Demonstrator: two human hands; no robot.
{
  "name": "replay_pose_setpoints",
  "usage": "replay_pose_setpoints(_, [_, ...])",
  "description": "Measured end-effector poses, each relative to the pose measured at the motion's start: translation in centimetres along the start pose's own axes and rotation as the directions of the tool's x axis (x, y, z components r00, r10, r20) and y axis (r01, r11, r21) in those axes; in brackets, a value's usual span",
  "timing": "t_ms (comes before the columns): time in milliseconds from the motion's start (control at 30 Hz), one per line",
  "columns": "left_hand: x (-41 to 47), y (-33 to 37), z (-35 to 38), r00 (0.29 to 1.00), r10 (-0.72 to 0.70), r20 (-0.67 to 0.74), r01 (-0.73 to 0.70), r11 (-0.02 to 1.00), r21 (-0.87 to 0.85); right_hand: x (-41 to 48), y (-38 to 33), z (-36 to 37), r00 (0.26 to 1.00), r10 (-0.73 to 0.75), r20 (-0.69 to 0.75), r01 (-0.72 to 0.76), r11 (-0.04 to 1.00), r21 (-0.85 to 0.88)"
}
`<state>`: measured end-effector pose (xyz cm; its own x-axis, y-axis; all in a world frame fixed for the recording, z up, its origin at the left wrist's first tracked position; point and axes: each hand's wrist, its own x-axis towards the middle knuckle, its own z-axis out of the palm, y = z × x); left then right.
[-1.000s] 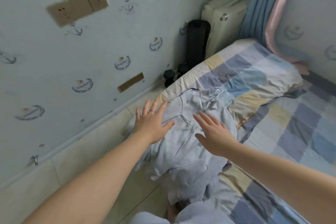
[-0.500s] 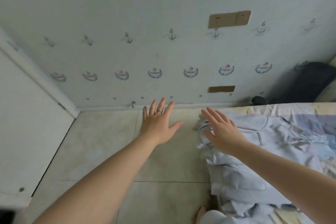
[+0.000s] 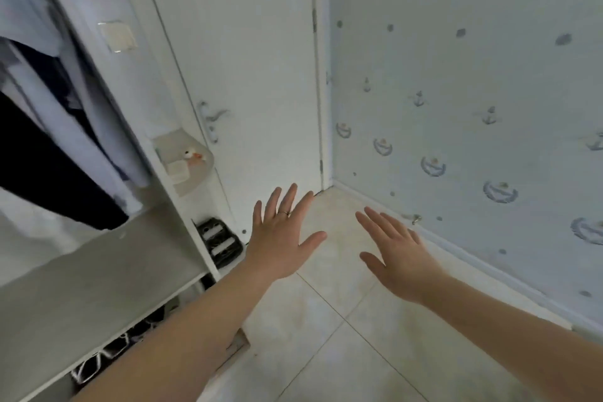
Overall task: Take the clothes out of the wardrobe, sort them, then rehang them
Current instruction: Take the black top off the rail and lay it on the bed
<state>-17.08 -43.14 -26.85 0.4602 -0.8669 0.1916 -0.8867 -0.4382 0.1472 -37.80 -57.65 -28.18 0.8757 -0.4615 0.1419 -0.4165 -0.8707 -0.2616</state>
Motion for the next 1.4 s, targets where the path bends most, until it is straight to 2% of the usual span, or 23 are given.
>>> replay_pose_setpoints(100, [-2.4, -6.2, -4.7, 0.987, -0.114, -0.111, 0.118, 0.993, 0.030, 4.7, -5.9, -1.6, 0.981, -0.192, -0.038, 0.192, 0.981, -0.014])
replay_pose_setpoints(233, [-4.7, -12.9, -11.5, 0.934, -0.231, -0.272, 0.254, 0.966, 0.053, 10.9, -13.8, -4.4, 0.911, -0.399, -0.103, 0.401, 0.916, -0.004])
replay_pose_setpoints(333, [-6.0, -16.8, -16.6, 0.887, -0.277, -0.371, 0.329, 0.941, 0.084, 15.3, -19.7, -6.6, 0.838, -0.521, -0.162, 0.527, 0.850, -0.007])
replay_pose_setpoints(467, [-7.1, -21.8, -23.6, 0.777, -0.279, -0.564, 0.427, 0.892, 0.146, 20.6, -27.3, -10.1, 0.707, -0.650, -0.280, 0.670, 0.742, -0.031])
replay_pose_setpoints(567, [-7.5, -25.5, -28.4, 0.701, -0.293, -0.651, 0.511, 0.842, 0.171, 24.3, -32.9, -12.9, 0.585, -0.720, -0.373, 0.757, 0.650, -0.066])
replay_pose_setpoints(800, [-5.9, -32.2, -39.7, 0.591, -0.234, -0.772, 0.611, 0.755, 0.239, 32.5, -43.8, -20.6, 0.348, -0.778, -0.523, 0.846, 0.501, -0.183])
replay_pose_setpoints(967, [-3.8, -36.2, -47.1, 0.532, -0.206, -0.821, 0.645, 0.727, 0.236, 37.1, -49.5, -26.8, 0.233, -0.732, -0.641, 0.862, 0.461, -0.212])
replay_pose_setpoints(1033, [-3.0, -37.9, -49.0, 0.543, -0.213, -0.812, 0.642, 0.728, 0.239, 38.6, -51.5, -29.0, 0.215, -0.709, -0.671, 0.870, 0.452, -0.199])
replay_pose_setpoints(1200, [-1.2, -42.5, -52.0, 0.547, -0.261, -0.795, 0.656, 0.724, 0.213, 41.8, -56.7, -33.6, 0.225, -0.671, -0.706, 0.859, 0.478, -0.181])
replay_pose_setpoints(1267, [-0.5, -44.4, -52.9, 0.538, -0.298, -0.789, 0.656, 0.736, 0.169, 43.1, -58.6, -35.1, 0.251, -0.665, -0.703, 0.840, 0.511, -0.183])
replay_pose_setpoints(1400, [1.3, -48.1, -53.8, 0.533, -0.430, -0.729, 0.591, 0.805, -0.043, 45.8, -61.9, -37.3, 0.342, -0.665, -0.663, 0.771, 0.603, -0.207])
